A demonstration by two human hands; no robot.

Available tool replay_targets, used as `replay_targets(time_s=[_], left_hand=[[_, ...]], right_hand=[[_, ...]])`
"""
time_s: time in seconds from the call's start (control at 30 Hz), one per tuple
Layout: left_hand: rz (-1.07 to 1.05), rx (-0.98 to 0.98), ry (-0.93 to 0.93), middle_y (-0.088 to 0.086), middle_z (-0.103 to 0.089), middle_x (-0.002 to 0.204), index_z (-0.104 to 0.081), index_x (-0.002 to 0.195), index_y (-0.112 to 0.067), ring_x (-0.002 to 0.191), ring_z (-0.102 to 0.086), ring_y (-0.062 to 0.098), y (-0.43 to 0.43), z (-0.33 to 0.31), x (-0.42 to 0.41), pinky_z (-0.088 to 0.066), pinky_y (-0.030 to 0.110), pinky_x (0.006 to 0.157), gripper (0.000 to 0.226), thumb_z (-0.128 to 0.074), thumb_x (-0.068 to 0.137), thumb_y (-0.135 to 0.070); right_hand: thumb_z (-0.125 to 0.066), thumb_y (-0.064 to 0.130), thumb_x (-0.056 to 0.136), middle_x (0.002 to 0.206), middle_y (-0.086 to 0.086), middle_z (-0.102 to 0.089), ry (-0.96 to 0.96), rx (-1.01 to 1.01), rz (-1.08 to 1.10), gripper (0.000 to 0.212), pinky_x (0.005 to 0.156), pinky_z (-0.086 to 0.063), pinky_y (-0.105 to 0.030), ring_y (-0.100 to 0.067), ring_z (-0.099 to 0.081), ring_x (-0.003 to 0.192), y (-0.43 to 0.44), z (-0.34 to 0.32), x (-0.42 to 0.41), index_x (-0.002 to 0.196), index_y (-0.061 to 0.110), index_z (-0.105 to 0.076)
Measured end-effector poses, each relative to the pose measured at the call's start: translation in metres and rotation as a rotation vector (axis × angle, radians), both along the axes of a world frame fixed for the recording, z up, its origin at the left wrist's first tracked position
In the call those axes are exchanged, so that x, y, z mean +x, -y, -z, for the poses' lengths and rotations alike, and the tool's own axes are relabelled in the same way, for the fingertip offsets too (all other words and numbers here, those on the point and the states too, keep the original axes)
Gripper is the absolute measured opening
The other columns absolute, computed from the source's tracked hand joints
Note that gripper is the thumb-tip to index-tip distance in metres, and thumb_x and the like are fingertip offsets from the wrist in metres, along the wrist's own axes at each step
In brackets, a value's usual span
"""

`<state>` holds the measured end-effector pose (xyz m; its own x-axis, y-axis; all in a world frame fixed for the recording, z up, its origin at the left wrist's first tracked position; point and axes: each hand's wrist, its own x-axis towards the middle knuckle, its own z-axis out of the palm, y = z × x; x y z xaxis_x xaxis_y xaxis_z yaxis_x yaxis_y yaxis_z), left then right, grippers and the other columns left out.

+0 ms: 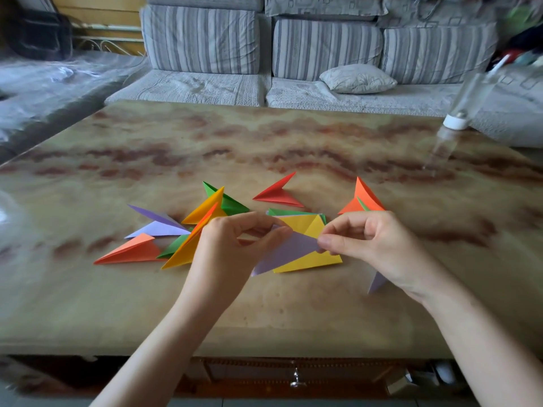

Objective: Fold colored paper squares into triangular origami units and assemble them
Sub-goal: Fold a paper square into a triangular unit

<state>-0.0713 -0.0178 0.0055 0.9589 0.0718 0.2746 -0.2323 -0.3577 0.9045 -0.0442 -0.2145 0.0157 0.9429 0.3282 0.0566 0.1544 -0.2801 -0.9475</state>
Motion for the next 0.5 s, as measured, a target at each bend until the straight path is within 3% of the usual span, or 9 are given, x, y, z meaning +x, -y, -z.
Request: replay_targets(time_s=[0.1,0.2,0.33,0.5], left_hand=[[0.002,0.015,0.003,-0.006,-0.068,0.064,-0.071,0.066,-0.025,0.054,-0.053,-0.003,-0.001,0.0,0.0,-0.038,0.009,0.055,0.017,-0.072,0.079,-0.013],[0.046,0.032,-0.011,-0.013,-0.065,0.059,-0.073,0.067,-0.025,0.053,-0.053,-0.005,0.002,0.001,-0.001,-0.037,0.006,0.055,0.015,-0.073,0.077,-0.014],[0.045,-0.009,0.005,-0.011,-0.07,0.065,-0.075,0.07,-0.028,0.057,-0.057,-0.006,0.007,0.002,0.0,-0.041,0.008,0.057,0.012,-0.075,0.075,-0.017],[0.025,-0.172,-0.031,-0.007,-0.074,0.071,-0.076,0.075,-0.024,0.061,-0.061,-0.004,0.008,0.006,-0.001,-0.046,0.01,0.06,0.007,-0.075,0.076,-0.018]], right_hand=[[-0.073,0.014,0.08,0.076,-0.002,-0.073,0.021,0.039,0.044,0.005,0.073,-0.051,-0.023,-0.012,-0.065,0.073,0.004,-0.001,0.001,0.077,0.011,-0.07],[-0.077,0.03,0.067,0.087,-0.006,-0.073,0.035,0.049,0.023,0.026,0.081,-0.052,-0.028,-0.016,-0.067,0.083,-0.004,0.001,-0.002,0.085,0.013,-0.071],[-0.077,0.013,0.069,0.073,-0.002,-0.072,0.04,0.04,0.006,0.008,0.068,-0.048,-0.022,-0.008,-0.063,0.07,-0.02,0.008,-0.004,0.075,0.013,-0.071],[-0.075,0.006,0.072,0.067,-0.004,-0.069,0.075,0.11,0.083,0.006,0.065,-0.048,-0.02,-0.01,-0.062,0.065,-0.019,0.008,-0.002,0.073,0.008,-0.07]])
